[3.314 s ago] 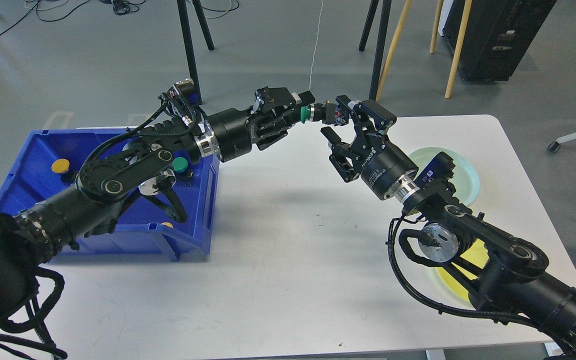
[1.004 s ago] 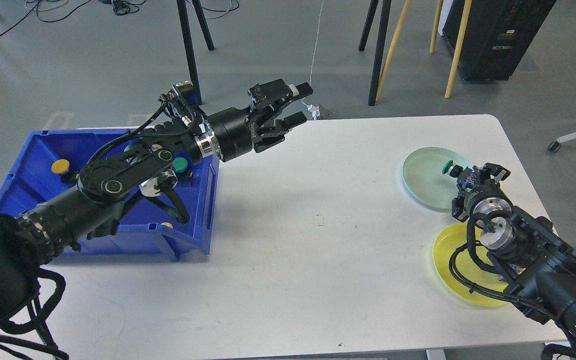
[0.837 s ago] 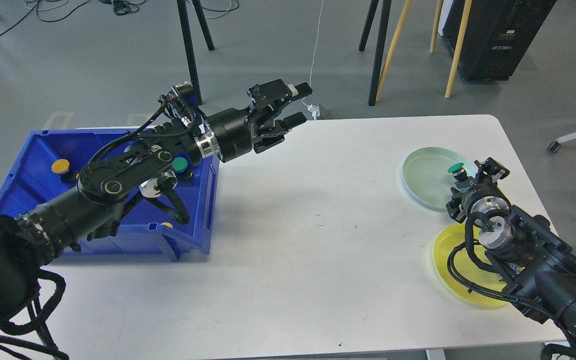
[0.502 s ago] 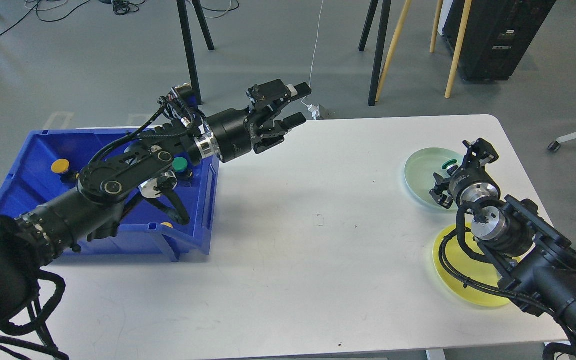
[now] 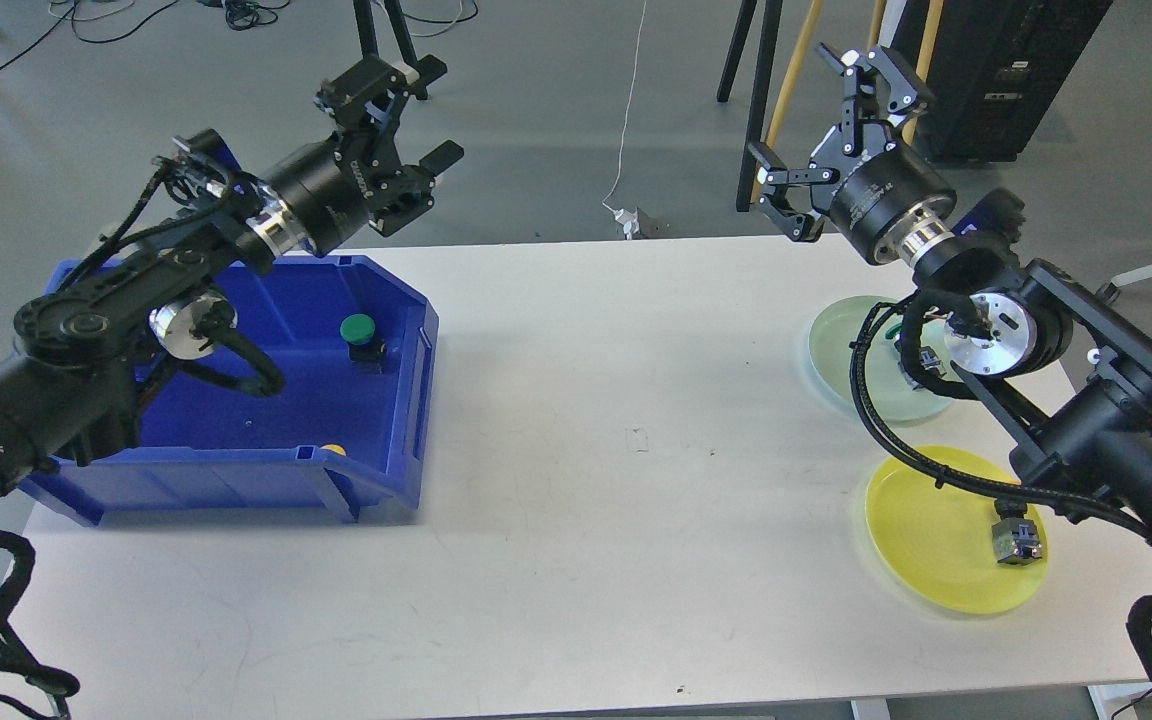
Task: Pass button and place on color plate
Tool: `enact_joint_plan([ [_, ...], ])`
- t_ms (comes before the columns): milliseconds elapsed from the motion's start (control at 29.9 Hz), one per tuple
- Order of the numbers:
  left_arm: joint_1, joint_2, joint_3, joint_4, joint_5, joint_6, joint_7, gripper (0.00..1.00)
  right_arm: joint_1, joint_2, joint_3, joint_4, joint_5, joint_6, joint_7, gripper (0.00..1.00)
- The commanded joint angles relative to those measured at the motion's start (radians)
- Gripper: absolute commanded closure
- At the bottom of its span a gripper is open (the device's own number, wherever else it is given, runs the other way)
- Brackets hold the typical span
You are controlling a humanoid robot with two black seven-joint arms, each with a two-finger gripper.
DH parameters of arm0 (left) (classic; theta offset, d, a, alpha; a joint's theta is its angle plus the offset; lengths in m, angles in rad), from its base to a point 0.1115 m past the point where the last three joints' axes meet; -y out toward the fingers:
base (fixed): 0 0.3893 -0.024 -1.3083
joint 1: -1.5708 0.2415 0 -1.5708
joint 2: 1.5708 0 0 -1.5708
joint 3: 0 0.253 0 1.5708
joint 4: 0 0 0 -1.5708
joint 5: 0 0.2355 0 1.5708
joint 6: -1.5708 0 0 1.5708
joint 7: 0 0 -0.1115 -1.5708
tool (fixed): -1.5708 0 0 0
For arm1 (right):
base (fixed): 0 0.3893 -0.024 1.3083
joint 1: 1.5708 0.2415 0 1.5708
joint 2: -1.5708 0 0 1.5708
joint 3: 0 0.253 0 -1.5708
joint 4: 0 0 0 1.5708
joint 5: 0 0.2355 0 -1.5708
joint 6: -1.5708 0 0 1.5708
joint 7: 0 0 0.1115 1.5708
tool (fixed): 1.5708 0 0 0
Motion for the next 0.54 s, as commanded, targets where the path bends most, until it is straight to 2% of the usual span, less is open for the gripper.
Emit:
enact_joint_plan([
  [0, 0.000, 0.029, -0.015, 0.001, 0.000, 0.000, 0.000, 0.03, 0.004, -0.003, -0.028, 0.000, 0.004, 0.149, 0.001, 0.00],
  [100, 0.000, 0.032, -0.017, -0.002, 0.000, 0.000, 0.000, 0.02, -0.002, -0.003, -0.027, -0.004, 0.010, 0.206, 0.001, 0.00],
  [301, 0.011, 0.040, -0.013, -0.020, 0.002, 0.000, 0.000, 0.01, -0.005, -0.007, -0.010, -0.004, 0.012, 0.228, -0.003, 0.01],
  [402, 0.014, 0.041, -0.010, -0.020, 0.002, 0.000, 0.000, 0.01, -0.011, -0.036, -0.008, -0.001, 0.013, 0.295, -0.005, 0.01],
  [502, 0.012, 0.041, -0.018, -0.020, 0.002, 0.000, 0.000, 0.01, -0.013, -0.047, -0.008, -0.004, 0.012, 0.295, -0.003, 0.01],
])
